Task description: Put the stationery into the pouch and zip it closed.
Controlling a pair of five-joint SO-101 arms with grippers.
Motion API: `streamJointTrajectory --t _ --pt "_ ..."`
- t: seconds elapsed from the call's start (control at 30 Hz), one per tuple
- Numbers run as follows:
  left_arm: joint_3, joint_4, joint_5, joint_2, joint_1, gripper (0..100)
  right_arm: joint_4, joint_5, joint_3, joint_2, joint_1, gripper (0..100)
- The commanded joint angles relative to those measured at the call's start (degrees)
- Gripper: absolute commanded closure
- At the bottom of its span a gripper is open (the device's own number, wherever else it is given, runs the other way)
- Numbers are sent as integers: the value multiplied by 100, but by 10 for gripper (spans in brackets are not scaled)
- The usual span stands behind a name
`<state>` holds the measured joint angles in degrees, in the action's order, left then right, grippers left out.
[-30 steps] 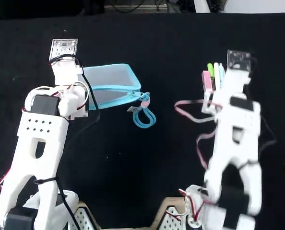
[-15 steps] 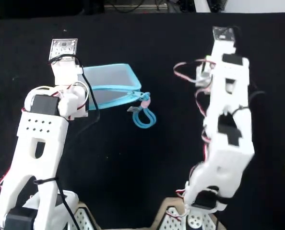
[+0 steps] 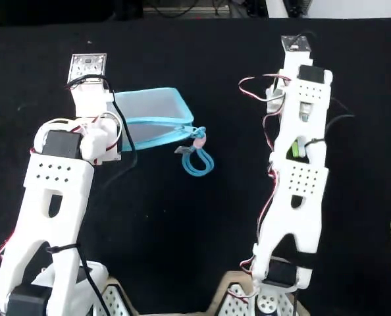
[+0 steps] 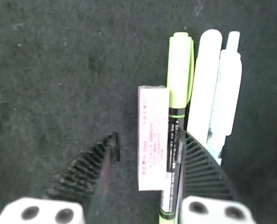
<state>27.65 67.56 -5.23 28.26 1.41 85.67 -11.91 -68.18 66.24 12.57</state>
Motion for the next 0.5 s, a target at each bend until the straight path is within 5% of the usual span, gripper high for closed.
streamJointTrajectory --t 0.0,0.2,0.47 --pt "171 123 -44 -70 -22 970 519 -44 -1138 418 -88 812" --pt "171 114 -44 -79 -22 970 1363 -53 -2818 1007 -281 992" --pt "171 114 -44 -97 -31 970 1556 -35 -2668 971 -404 988"
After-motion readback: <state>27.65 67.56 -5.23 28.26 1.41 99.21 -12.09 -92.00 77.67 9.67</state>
